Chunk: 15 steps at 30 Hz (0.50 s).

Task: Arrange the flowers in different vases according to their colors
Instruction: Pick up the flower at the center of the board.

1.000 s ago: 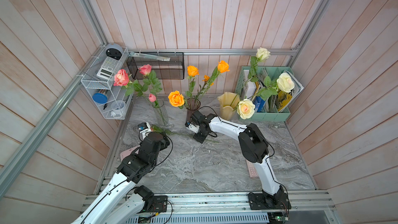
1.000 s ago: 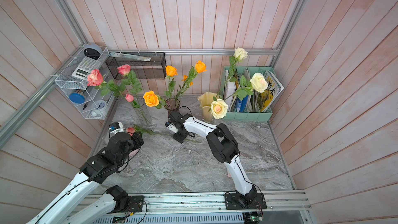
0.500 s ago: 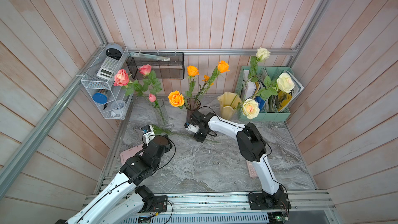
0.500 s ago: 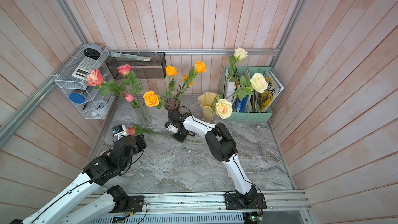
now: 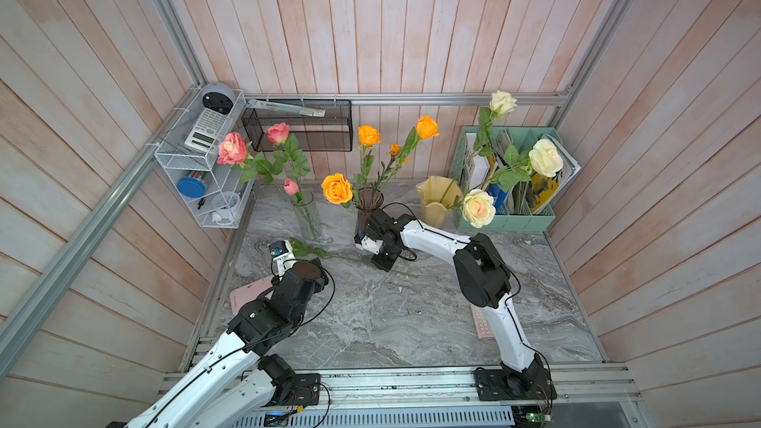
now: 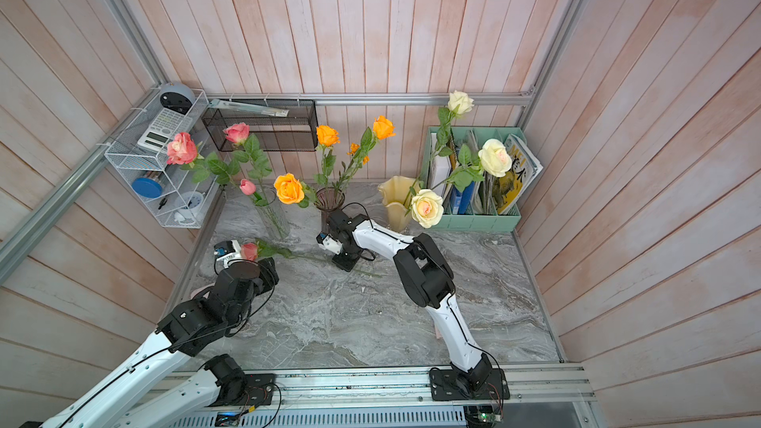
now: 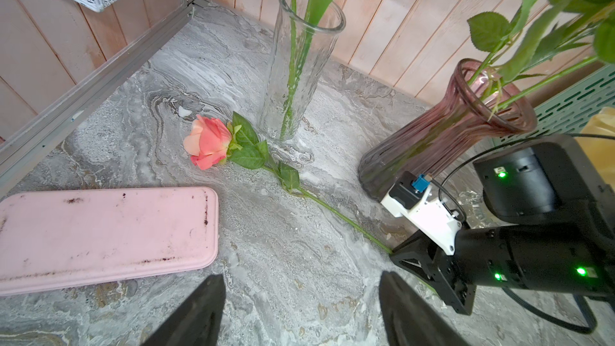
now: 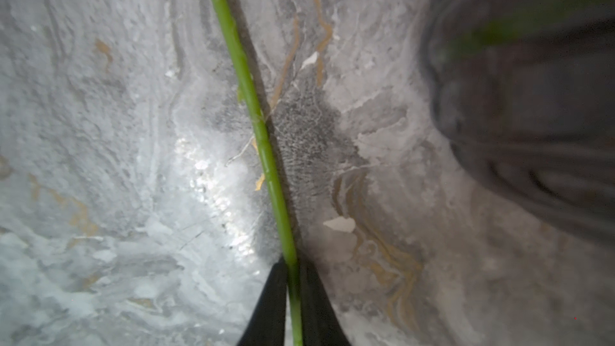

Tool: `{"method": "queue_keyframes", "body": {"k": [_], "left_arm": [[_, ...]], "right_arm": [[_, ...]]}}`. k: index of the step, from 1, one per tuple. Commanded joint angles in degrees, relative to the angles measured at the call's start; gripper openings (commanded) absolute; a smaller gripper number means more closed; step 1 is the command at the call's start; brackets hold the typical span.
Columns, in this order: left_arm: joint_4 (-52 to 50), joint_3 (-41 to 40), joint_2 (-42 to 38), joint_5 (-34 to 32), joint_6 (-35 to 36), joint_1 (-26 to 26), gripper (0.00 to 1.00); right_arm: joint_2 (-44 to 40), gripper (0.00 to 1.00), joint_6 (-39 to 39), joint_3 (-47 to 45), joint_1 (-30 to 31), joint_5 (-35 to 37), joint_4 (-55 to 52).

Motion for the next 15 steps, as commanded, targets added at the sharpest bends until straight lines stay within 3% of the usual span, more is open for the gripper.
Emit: {"method": "queue_keyframes", "body": {"k": [1,3,15], "left_arm": [[-0.96,-1.03,-1.2,-0.69,0.1,-0.21,0.78],[-1.16,-1.22,-1.59,-0.78,0.08,-0.17,0.78],[0.54,-3.14,-8.83,1.48,1.95,-0.21,0.78]], "right_arm": [[3.52,0.04,1.76,-5.36,0.8,-3.43,-5.45],[2.69,0.0,2.55,-6.95,0.99,-3.75,-4.1],[-9.34,0.0,2.3,-19.8,6.47,-4.02,3.72]]}}
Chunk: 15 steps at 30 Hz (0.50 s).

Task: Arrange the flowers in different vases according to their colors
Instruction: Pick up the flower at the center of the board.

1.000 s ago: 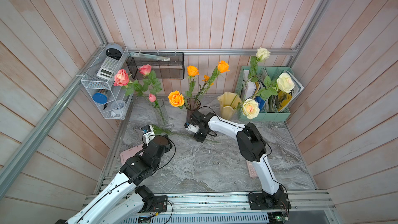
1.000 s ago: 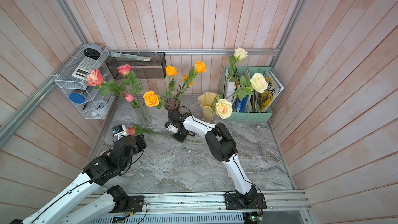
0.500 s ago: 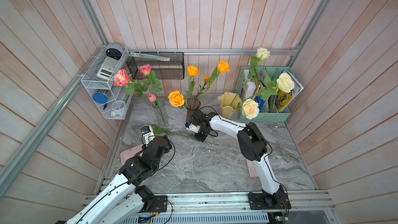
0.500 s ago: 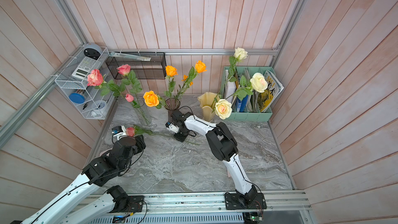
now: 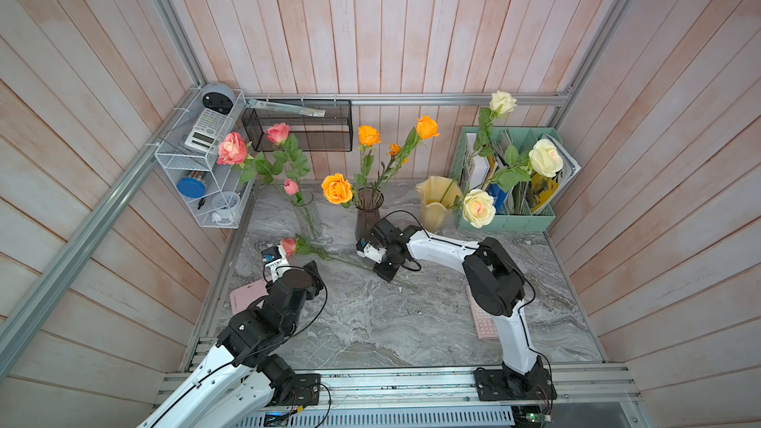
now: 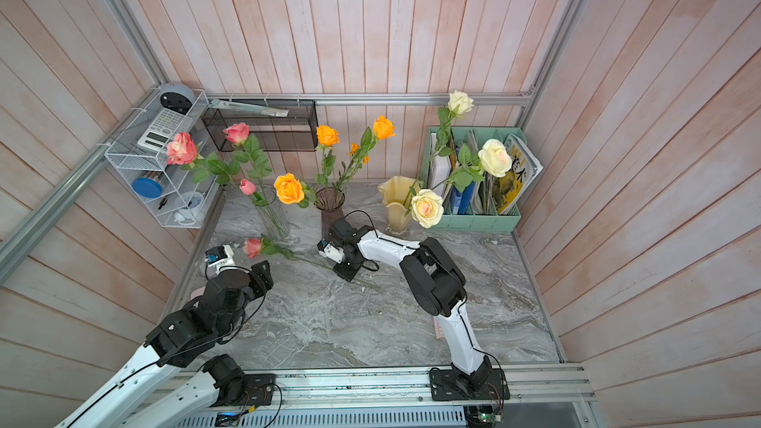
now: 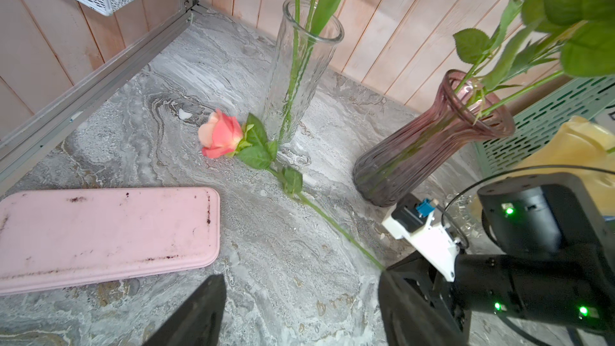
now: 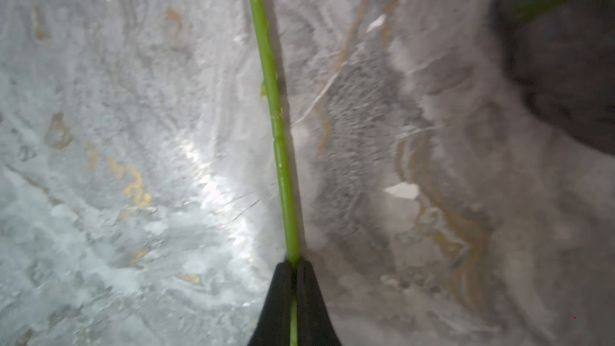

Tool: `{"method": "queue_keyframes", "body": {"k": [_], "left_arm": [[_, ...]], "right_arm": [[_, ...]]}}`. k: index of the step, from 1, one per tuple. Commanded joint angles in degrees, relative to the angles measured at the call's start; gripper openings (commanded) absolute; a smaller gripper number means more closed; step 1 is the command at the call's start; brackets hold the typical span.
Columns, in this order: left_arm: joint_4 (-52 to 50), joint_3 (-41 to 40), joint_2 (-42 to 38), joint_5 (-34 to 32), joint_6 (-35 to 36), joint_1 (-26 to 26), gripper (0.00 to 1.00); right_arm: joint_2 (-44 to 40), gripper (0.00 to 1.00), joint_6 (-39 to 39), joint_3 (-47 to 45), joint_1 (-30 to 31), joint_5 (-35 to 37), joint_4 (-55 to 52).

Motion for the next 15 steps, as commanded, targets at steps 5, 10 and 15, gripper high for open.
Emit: {"method": "queue_keyframes", "body": {"k": [5,10,15], "left_arm": [[3.3,-2.25,-4.81,4.44,1.5,-0.2,0.79],[6.37,-2.81,-7.41,10.84,-1.65,-0.17,0.81],[6.89,-2.42,-8.81,14.94,-5.16,-0.21,0.81]], "right_arm": [[-5.81,0.0,2.38,-8.4,7.19,-0.8,-3.18],[-12.14,0.0,6.7,-12.45,9.01,0.34,1.82],[-17.94,0.0,10.02,-14.8,9.43,1.63,6.27]]}}
